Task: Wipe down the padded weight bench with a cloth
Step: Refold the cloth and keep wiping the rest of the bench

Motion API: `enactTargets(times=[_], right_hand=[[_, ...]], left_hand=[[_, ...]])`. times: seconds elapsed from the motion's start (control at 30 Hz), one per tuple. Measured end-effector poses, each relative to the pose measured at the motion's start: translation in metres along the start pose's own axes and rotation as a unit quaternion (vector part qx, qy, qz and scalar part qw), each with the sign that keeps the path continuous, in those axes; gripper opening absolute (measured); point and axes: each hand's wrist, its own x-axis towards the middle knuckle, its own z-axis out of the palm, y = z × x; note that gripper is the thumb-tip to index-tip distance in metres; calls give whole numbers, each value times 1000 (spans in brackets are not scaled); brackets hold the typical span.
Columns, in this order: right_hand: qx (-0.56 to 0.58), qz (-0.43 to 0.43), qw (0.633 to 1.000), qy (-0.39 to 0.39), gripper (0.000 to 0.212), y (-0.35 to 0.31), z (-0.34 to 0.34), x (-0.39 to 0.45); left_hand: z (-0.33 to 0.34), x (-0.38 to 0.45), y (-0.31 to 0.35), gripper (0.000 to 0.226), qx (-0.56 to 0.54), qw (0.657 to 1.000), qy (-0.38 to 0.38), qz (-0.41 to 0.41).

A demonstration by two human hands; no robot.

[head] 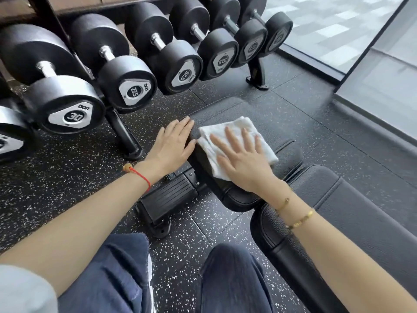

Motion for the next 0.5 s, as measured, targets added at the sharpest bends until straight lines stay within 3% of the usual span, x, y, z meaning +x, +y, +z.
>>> enactTargets(times=[0.23,0.37,0.5], right_hand=[[36,141,989,-13,53,40,-18,57],[38,90,995,-27,54,11,-21,93],[25,13,999,-26,53,11,-10,59]], left_hand=[[-3,1,-1,59,3,1000,3,12],[-3,2,5,58,14,1000,15,8],[-3,0,12,58,13,999,25,23]])
